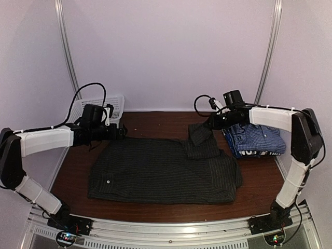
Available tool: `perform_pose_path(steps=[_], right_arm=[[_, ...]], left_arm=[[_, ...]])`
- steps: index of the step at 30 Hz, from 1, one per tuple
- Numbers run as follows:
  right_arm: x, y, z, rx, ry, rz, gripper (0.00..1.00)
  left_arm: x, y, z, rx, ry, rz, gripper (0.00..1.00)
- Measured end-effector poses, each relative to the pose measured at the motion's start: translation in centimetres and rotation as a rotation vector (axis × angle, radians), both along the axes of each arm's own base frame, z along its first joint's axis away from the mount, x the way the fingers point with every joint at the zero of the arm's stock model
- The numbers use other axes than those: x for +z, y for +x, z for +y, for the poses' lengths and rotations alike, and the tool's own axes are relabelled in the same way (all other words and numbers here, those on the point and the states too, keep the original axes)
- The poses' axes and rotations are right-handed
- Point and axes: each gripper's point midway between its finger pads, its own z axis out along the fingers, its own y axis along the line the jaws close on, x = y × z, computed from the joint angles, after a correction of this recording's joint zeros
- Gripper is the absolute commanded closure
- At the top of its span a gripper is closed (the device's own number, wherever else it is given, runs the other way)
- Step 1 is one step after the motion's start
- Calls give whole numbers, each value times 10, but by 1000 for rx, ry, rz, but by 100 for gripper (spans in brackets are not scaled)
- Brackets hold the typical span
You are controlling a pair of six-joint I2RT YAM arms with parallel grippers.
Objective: Fold and stack the long sleeve shirts
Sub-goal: Pick up the sleeve from the 1/3-folded shirt.
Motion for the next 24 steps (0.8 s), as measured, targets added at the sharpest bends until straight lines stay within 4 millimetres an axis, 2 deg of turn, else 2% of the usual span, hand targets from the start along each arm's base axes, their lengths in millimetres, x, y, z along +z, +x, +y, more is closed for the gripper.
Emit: perform_pose_path(steps=[1, 5, 9, 13, 17, 20, 24], right_arm=[[28, -6, 1, 15, 30, -41, 100], [117, -31, 0, 54, 114, -190, 100], [185, -66, -6, 100, 171, -298, 100], [213, -97, -13, 129, 195, -325, 100], [238, -127, -19, 154, 225, -357, 100], [256, -151, -26, 172, 245, -388, 100], [266, -172, -30, 191, 258, -398, 100]], left_arm=[[3, 3, 1, 1, 2, -12, 2], [12, 13, 7, 5, 25, -53, 2], [23, 36, 11, -8, 64, -108, 2], [27, 61, 15, -66, 76, -138, 3], [16, 83, 18, -177, 87, -137, 6], [-2, 96, 6, -303, 120, -116, 9], [-31, 110, -18, -476, 164, -73, 11]])
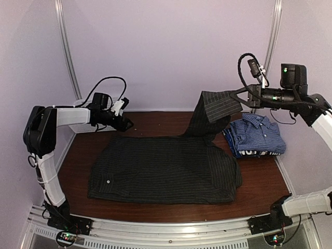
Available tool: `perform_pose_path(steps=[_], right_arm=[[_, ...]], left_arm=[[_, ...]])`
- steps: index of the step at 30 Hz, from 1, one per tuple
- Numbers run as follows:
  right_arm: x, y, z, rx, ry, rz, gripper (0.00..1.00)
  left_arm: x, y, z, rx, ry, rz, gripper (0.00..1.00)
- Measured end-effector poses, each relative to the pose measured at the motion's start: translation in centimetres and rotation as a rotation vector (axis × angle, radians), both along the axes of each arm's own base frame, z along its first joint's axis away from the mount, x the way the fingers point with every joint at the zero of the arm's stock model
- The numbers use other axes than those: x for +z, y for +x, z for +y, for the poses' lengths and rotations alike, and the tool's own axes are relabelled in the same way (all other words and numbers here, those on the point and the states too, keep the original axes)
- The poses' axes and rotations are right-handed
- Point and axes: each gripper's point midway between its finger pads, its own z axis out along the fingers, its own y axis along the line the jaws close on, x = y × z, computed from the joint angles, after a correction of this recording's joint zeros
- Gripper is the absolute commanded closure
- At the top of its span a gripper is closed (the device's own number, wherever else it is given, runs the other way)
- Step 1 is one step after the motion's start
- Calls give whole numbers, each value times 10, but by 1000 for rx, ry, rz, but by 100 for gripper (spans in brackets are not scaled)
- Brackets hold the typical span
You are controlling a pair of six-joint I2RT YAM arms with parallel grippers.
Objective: Fold and stack the long sleeve shirts
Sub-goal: Pick up the sleeve from the 1/3-folded shirt, then pick up the 1/3-folded shirt from the center of the board.
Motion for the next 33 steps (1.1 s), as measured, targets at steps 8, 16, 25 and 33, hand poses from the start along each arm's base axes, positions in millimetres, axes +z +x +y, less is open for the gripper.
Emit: perform_pose_path(steps=[8, 16, 25, 33], right_arm=[[-2, -22, -6, 13, -11, 38, 100], [22, -43, -10, 41, 11, 13, 100], [39, -56, -11, 63, 24, 2, 100], [32, -56, -12, 62, 6, 33, 100]], left_arm=[[-44, -11, -12, -197, 103, 88, 11], [-35, -14, -22, -323, 102, 60, 11], [-52, -19, -25, -394, 105, 104, 21], [-58, -33, -27, -446, 90, 154, 43]])
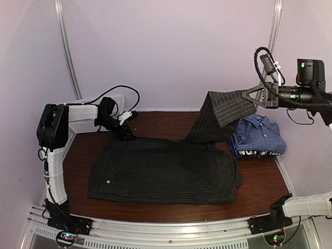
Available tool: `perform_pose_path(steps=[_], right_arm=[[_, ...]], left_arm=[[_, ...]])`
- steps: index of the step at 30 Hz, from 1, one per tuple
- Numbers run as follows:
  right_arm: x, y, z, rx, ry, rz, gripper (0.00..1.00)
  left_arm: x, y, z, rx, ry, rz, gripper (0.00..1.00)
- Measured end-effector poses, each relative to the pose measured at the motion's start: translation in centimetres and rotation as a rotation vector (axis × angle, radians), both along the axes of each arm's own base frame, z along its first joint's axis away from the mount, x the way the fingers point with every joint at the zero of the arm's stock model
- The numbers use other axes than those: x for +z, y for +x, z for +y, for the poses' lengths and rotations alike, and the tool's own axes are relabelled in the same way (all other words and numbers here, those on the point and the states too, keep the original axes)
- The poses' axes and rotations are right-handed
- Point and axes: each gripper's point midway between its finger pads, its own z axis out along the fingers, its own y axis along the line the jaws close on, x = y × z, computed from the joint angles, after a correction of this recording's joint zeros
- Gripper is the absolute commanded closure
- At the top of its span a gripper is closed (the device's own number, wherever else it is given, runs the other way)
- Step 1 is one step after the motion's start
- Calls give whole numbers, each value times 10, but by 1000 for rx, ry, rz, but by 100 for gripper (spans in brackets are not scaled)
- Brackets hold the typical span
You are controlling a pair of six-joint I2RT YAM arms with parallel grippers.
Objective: Fold and stack the long sleeve shirts
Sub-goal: Pick up the 1/3-folded shirt from the center of the board, then fold the 1/3-folded shirt at the center of the board.
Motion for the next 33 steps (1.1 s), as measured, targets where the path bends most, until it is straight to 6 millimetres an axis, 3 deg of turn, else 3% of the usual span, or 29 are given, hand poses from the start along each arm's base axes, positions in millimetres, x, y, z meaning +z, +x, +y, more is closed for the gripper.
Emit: perform_pose_path(steps=[15, 21, 26, 33], right_arm=[[3, 1, -6, -31, -38, -10, 100], [2, 1, -9, -43, -50, -9, 100], [-5, 5, -9, -55, -67, 18, 100], [-9, 5, -11, -67, -79, 47, 100]], left_arm=[[1, -8, -1, -20, -7, 40, 87], [7, -7, -3, -8, -21, 53, 99], [6, -14, -3, 22, -49, 78, 100], [9, -55, 8, 88, -44, 107, 100]])
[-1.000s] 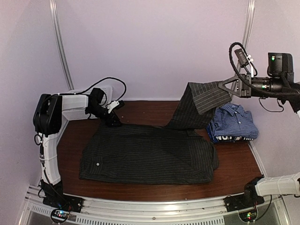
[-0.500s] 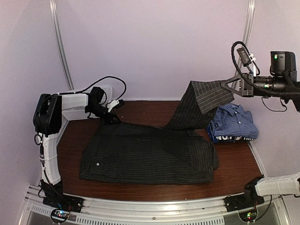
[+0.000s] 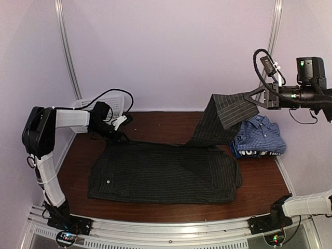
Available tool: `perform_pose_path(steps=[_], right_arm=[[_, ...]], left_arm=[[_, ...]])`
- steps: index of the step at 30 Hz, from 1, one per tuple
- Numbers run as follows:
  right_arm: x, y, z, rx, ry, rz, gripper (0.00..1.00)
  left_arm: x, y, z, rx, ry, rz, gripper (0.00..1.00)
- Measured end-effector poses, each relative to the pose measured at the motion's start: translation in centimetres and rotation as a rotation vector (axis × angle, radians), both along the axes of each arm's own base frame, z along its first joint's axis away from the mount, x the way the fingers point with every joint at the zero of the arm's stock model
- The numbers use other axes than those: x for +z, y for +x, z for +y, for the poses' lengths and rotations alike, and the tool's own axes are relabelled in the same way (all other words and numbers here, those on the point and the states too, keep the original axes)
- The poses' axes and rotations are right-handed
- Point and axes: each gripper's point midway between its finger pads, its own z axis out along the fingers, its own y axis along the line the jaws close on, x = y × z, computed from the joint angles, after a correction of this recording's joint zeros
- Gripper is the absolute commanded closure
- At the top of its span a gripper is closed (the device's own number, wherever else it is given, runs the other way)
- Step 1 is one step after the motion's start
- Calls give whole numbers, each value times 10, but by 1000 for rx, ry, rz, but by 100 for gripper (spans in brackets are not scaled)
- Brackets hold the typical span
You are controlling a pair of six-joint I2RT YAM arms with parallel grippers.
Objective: Fold and stack the long sleeve shirts
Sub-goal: Fold the 1/3-folded shirt at the center of the board.
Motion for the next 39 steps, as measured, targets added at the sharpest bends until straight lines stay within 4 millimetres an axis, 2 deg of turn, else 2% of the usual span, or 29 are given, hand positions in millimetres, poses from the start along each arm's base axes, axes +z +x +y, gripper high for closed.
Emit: perform_pose_path(steps=[6, 11, 14, 22, 32, 39], right_arm=[[-5, -11, -4, -12, 14, 26, 100], [-18, -26, -10, -18, 30, 55, 100], [-27, -32, -11, -20, 31, 77, 100], [-34, -39, -14, -24, 28, 99, 100], [-46, -39, -17, -43, 7, 132, 100], [-51, -37, -20, -66, -11, 148, 100]], left_arm=[[10, -19, -12, 6, 12, -55, 100], [-1, -39, -25, -9, 57, -58, 100], [-7, -50, -25, -5, 87, -60, 100], [-5, -57, -21, 18, 140, -119, 100], [-19, -57, -5, 56, 248, -139, 100], [-19, -53, 11, 100, 331, -181, 82]])
